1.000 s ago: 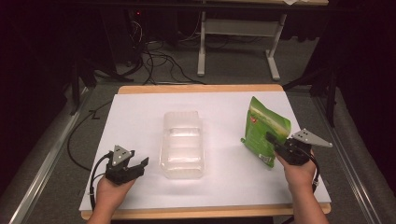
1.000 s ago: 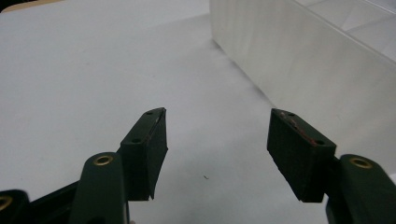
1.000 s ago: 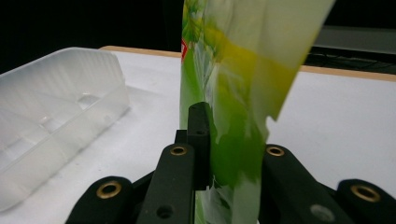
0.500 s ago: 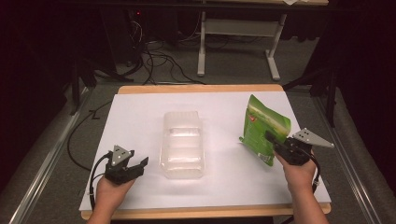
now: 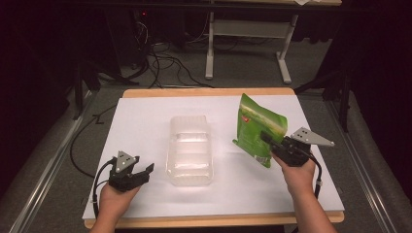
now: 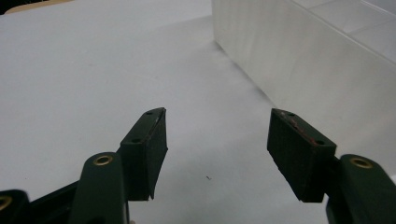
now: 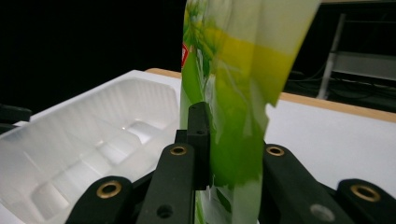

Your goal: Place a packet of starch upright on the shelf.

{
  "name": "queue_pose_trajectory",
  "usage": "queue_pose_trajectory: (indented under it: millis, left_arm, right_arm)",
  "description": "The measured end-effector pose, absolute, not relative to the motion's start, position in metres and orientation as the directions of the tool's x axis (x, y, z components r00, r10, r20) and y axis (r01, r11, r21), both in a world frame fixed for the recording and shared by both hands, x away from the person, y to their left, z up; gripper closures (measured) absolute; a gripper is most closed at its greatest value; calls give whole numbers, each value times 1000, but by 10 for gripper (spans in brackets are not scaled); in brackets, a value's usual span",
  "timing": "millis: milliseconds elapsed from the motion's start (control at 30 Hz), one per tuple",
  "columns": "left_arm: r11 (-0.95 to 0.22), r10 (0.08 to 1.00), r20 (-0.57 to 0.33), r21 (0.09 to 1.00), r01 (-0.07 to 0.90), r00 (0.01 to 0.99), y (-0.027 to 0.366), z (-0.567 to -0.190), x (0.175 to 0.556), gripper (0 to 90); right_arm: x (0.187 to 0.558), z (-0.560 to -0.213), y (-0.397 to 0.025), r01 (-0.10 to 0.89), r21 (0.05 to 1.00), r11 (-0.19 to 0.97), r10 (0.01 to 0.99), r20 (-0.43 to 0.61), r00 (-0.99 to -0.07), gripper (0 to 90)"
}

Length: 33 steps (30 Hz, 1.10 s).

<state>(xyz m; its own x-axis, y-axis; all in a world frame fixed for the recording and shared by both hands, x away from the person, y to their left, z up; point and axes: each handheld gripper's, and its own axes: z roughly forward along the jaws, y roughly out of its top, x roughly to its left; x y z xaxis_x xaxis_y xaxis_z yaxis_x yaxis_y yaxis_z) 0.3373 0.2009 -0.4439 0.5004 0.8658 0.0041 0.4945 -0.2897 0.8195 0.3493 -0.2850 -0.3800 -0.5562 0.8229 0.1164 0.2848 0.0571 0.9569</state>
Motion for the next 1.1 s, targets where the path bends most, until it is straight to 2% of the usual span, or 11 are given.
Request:
queue_pose_trajectory:
  millis: [367,700,1100]
  left_arm:
    - [-285,868,2,821,495,496,204,-444,337,381]
    - [-288,869,8,821,493,494,203,-444,337,380]
    - [-285,873,10,821,494,487,204,-444,336,379]
  right_arm:
    - [373,-372,-249,274,957,92,764,108,-637,823]
    - [385,-350,-232,233,969,83,713,106,-694,823]
    - [402,-339,-186,195,977,87,578,110,-808,823]
